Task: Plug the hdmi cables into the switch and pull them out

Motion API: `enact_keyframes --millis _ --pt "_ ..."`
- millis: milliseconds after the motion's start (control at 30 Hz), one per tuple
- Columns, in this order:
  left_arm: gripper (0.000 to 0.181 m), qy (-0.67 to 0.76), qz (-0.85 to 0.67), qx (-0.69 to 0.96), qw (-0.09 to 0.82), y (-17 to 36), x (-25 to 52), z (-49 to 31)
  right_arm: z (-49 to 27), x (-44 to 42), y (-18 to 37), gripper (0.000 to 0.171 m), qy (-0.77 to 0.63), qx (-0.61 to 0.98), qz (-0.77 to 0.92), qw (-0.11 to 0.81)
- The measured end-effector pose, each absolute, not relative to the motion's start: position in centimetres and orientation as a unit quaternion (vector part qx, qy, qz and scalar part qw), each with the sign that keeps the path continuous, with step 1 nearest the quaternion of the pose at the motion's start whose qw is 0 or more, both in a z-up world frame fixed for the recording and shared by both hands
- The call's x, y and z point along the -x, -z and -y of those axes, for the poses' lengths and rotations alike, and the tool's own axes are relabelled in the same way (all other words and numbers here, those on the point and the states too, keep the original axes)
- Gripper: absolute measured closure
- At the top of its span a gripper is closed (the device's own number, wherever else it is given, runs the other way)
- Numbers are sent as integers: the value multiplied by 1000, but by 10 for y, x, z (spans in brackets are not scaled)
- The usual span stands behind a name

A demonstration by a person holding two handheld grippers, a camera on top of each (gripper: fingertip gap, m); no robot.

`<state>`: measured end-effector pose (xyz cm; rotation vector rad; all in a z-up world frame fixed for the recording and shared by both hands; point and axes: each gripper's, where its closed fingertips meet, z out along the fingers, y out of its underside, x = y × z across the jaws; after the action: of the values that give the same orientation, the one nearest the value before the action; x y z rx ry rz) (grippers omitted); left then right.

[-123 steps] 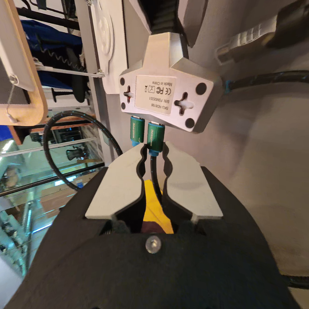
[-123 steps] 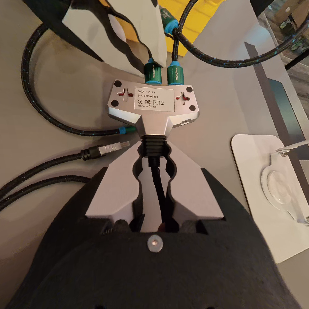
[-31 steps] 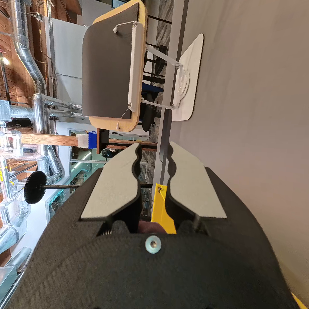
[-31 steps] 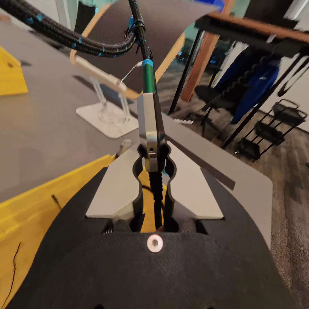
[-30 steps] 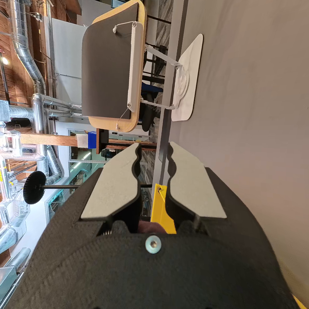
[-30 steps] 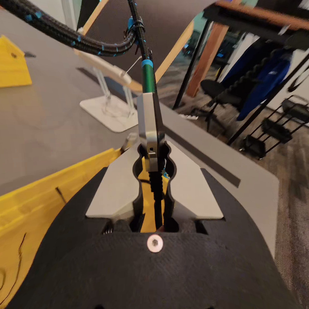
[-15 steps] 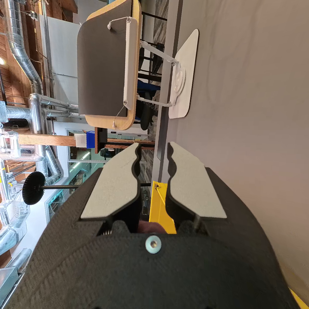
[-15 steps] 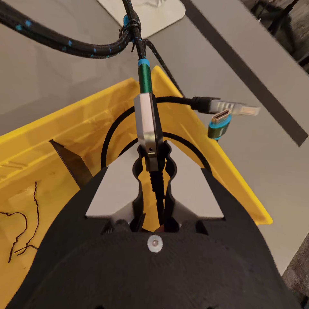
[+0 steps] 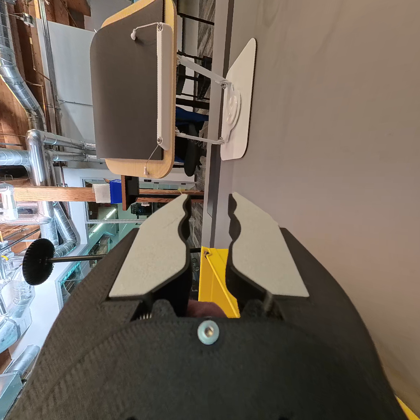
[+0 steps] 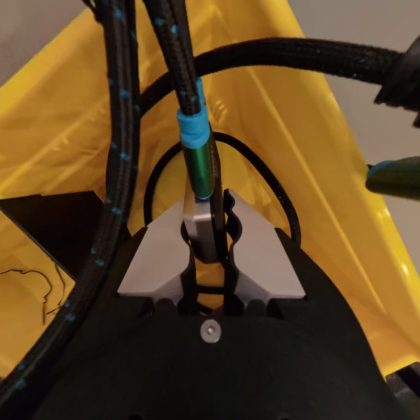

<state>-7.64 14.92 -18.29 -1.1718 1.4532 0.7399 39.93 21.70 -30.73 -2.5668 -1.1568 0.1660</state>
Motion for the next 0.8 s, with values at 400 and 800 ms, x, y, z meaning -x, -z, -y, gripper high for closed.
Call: enact_keyframes --millis 400,800 --pt "148 -313 -604 515 521 183 95 -151 -219 -408 286 113 5 895 409 180" --pt "145 -317 -596 531 512 182 108 -154 -183 -385 157 107 71 830 453 318"
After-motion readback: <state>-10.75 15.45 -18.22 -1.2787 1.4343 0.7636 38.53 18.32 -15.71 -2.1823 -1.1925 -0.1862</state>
